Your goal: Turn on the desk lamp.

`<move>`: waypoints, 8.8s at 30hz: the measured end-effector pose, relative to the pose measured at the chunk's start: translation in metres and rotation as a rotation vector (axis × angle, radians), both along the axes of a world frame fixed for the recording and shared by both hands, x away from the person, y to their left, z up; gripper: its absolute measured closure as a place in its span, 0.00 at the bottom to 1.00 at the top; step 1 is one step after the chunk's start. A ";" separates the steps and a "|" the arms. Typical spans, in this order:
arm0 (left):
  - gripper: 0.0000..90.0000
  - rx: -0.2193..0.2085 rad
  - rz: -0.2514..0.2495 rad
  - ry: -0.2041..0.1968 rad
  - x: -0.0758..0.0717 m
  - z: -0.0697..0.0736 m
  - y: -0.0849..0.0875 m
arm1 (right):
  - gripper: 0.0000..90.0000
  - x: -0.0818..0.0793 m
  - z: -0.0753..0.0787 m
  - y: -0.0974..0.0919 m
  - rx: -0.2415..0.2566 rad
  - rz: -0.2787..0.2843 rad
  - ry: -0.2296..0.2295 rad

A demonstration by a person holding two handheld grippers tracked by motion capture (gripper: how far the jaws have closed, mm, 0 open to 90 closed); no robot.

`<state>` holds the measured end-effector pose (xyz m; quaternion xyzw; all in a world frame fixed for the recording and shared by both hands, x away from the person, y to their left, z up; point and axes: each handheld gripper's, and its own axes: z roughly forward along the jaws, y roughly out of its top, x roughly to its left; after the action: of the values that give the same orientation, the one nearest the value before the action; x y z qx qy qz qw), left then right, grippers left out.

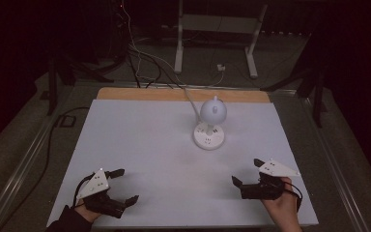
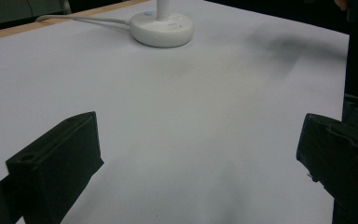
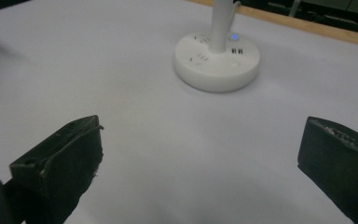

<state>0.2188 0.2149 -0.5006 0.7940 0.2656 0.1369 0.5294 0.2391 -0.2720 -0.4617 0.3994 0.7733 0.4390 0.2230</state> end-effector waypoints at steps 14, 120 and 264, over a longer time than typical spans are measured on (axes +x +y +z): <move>0.00 0.000 -0.003 -0.001 0.000 0.000 0.000 | 0.00 0.018 0.017 0.012 0.016 0.032 -0.040; 0.00 -0.008 -0.011 0.014 0.001 -0.001 0.001 | 1.00 0.144 -0.026 0.054 -0.032 -0.188 0.050; 0.00 -0.007 -0.015 0.024 0.001 -0.001 0.002 | 0.00 0.014 -0.037 -0.037 0.007 0.057 0.132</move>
<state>0.2195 0.2164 -0.5019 0.7958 0.2666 0.1224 0.5297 0.2536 -0.3092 -0.4983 0.4062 0.7956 0.4208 0.1578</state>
